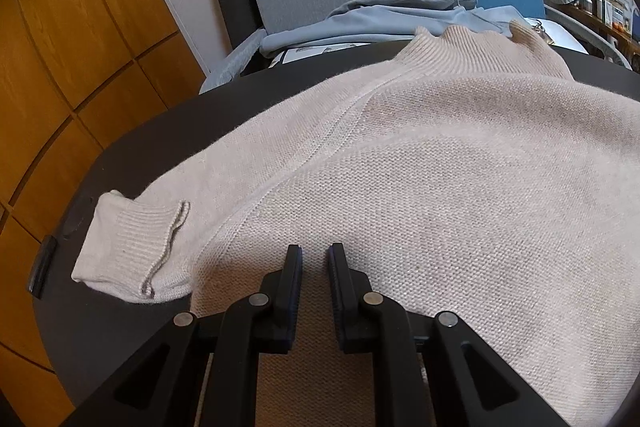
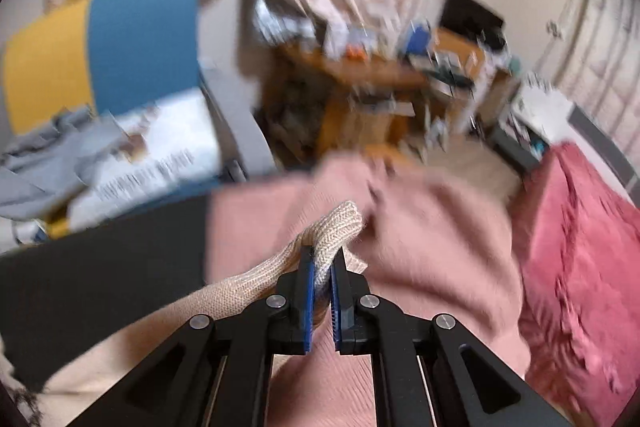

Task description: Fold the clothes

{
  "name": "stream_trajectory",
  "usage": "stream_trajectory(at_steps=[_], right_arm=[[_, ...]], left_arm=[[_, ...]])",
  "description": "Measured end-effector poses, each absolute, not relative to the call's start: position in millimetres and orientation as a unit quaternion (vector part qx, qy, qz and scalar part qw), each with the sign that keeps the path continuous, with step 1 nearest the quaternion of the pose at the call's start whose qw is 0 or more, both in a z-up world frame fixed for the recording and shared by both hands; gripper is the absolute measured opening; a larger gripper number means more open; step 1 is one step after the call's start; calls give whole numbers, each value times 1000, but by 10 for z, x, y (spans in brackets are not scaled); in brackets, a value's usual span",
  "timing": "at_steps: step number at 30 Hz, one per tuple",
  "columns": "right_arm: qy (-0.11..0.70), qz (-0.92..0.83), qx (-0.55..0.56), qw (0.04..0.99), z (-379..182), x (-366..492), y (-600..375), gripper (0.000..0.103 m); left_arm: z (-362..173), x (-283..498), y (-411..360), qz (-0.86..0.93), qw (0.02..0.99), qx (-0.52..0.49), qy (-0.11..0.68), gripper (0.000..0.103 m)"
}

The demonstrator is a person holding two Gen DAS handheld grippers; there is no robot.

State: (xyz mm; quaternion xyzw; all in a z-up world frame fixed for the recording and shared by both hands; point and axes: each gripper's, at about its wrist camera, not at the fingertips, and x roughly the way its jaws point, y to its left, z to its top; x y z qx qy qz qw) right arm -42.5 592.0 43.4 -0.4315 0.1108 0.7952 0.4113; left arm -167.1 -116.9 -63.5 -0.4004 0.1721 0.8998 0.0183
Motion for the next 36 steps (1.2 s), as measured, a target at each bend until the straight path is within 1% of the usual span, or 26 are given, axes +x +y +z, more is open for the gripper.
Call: stream_trajectory(at_steps=[1, 4, 5, 6, 7, 9, 10, 11, 12, 13, 16, 18, 20, 24, 27, 28, 29, 30, 36], right_arm=[[116, 788, -449, 406, 337, -430, 5921, 10], [89, 827, -390, 395, 508, -402, 5548, 26], [79, 840, -367, 391, 575, -392, 5415, 39], [63, 861, -346, 367, 629, -406, 5220, 52], [30, 888, -341, 307, 646, -500, 4891, 55], [-28, 907, -367, 206, 517, -687, 4369, 55], [-43, 906, -393, 150, 391, -788, 4116, 53], [-37, 899, -427, 89, 217, -910, 3882, 44], [-25, 890, -453, 54, 68, -1002, 3734, 26], [-12, 878, -477, 34, -115, -1120, 3592, 23], [16, 867, -497, 34, -394, -1355, 3461, 23], [45, 860, -507, 33, -490, -1457, 3478, 23], [58, 836, -546, 29, -615, -1460, 3421, 23], [10, 804, -595, 4, -747, -1182, 3221, 23], [-8, 820, -572, 9, -601, -1124, 3187, 24], [-3, 829, -559, 5, -539, -1165, 3184, 25], [5, 832, -554, 4, -513, -1216, 3185, 33], [15, 832, -554, 2, -513, -1287, 3177, 37], [70, 822, -563, -43, -690, -1692, 2860, 37]], left_arm=[[-634, -1667, -1163, 899, 17, -401, 174, 13], [-624, -1639, -1134, 896, 14, -403, 183, 13], [-620, -1630, -1129, 895, 13, -405, 186, 13], [-610, -1618, -1122, 893, 13, -408, 189, 13], [-598, -1606, -1116, 891, 13, -412, 191, 13], [-559, -1600, -1120, 887, 11, -424, 181, 13], [-537, -1596, -1125, 885, 11, -431, 174, 13], [-503, -1577, -1156, 886, 17, -439, 147, 13], [-492, -1559, -1177, 886, 20, -443, 133, 13], [-488, -1548, -1197, 887, 21, -444, 125, 13], [-533, -1419, -1211, 894, 24, -428, 131, 13], [-569, -1313, -1182, 899, 27, -406, 161, 13], [-595, -1247, -1150, 900, 27, -391, 189, 13], [-602, -1208, -1120, 900, 19, -387, 200, 13], [-613, -1228, -1097, 899, 17, -385, 208, 13], [-609, -1257, -1111, 899, 18, -385, 207, 13], [-607, -1255, -1127, 900, 20, -385, 202, 13], [-604, -1253, -1143, 902, 21, -385, 197, 13], [-608, -1240, -1174, 905, 24, -381, 188, 13]])
